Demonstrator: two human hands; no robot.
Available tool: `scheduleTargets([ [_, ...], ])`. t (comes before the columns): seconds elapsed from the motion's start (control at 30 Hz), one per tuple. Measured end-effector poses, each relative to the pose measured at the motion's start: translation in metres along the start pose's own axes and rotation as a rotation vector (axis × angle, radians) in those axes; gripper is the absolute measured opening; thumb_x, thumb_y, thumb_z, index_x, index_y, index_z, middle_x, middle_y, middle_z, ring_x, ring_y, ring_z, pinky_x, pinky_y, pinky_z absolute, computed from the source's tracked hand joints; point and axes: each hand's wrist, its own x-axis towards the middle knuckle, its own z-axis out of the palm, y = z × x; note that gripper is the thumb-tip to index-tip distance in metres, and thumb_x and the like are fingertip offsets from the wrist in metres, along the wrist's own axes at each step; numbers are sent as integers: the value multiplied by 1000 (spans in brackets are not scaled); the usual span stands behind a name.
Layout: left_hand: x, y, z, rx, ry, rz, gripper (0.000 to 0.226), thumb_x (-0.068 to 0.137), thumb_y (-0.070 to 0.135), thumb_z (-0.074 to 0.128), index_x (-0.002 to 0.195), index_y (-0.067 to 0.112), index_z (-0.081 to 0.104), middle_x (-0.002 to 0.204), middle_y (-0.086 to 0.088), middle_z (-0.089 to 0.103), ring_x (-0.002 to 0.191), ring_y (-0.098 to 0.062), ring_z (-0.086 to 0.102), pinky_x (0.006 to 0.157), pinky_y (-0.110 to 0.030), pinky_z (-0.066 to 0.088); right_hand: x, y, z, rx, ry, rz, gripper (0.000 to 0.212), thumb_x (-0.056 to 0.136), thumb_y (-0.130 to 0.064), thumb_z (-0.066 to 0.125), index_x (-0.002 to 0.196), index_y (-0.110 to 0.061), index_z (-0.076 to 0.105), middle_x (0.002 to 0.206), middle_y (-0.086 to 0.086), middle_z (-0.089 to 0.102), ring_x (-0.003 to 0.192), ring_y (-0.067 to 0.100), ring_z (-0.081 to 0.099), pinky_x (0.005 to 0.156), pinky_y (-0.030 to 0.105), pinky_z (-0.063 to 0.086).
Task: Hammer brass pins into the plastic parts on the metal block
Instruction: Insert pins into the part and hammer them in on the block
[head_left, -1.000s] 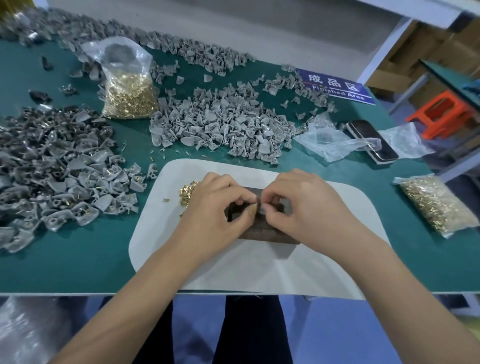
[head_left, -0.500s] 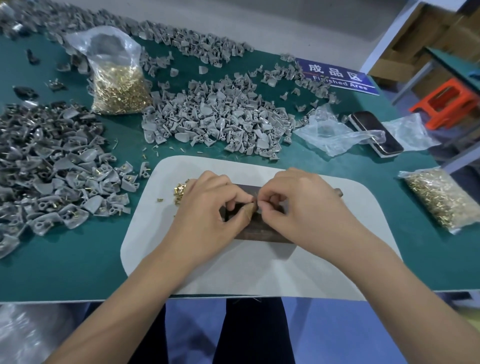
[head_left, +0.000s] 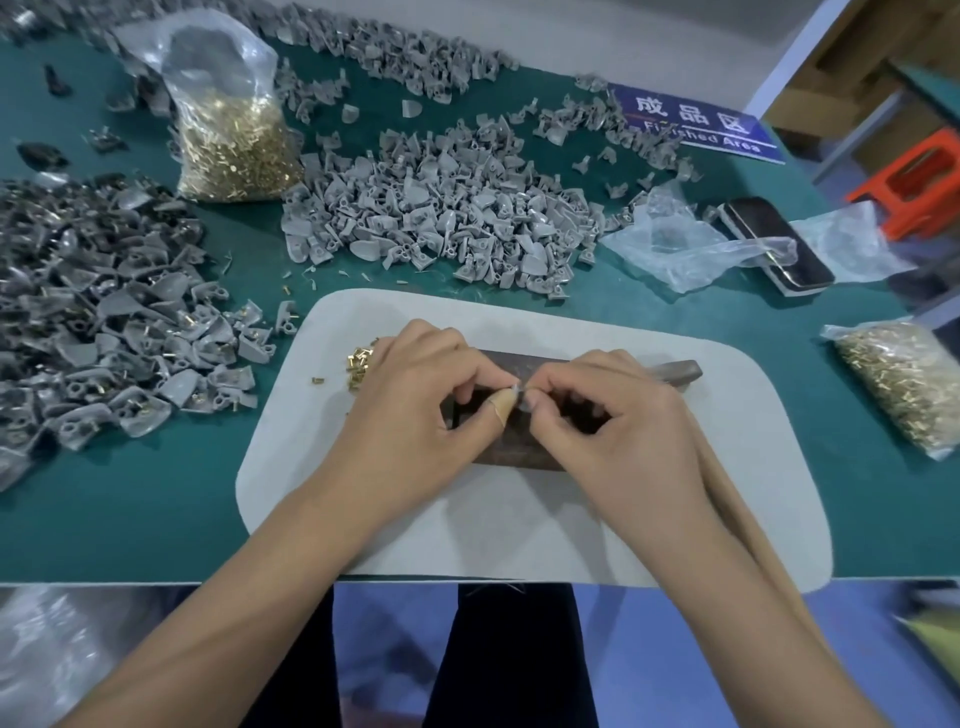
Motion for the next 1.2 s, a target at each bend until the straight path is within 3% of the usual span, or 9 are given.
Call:
scheduleTargets([
  [0.23, 0, -1, 2, -8, -7, 9, 7, 88, 29, 68, 89, 26, 75, 72, 12, 46, 82, -14, 46, 76, -44, 42, 17, -22, -4, -311, -143, -50, 15, 81, -8, 69, 66, -11, 68, 65, 4, 58, 72, 27, 50, 70, 39, 38],
  [0.47, -2, 0, 1, -51, 6, 10, 9, 88, 34, 68, 92, 31, 76, 74, 12, 50, 84, -15, 49, 77, -46, 43, 6, -15, -6, -106, -95, 83, 16, 85, -12, 72, 70, -17, 71, 61, -3, 54, 68, 18, 49, 63, 25, 33],
  [0.77, -3, -2, 3, -13, 39, 7, 7, 88, 38, 68, 94, 38, 72, 81, 16, 51, 90, -7, 49, 83, -40, 41, 12, -11, -8, -104, -136, 98, 12, 83, -14, 72, 72, -19, 74, 62, 0, 58, 62, 18, 50, 63, 31, 42],
  [0.9, -2, -1, 2, -30, 31, -5, 9, 87, 39, 69, 94, 37, 74, 80, 14, 53, 90, -10, 50, 84, -43, 42, 8, -6, -6, -43, -93, 114, 10, 85, -17, 74, 78, -23, 78, 66, -3, 63, 67, 13, 55, 59, 19, 38],
  [1.2, -3, -1, 1, -59, 27, -9, 7, 87, 38, 72, 93, 38, 75, 79, 11, 54, 90, -14, 50, 85, -43, 41, -1, 2, 6, 131, 14, 120, 15, 84, -11, 75, 75, -22, 79, 65, -1, 62, 63, 13, 55, 61, 28, 42],
])
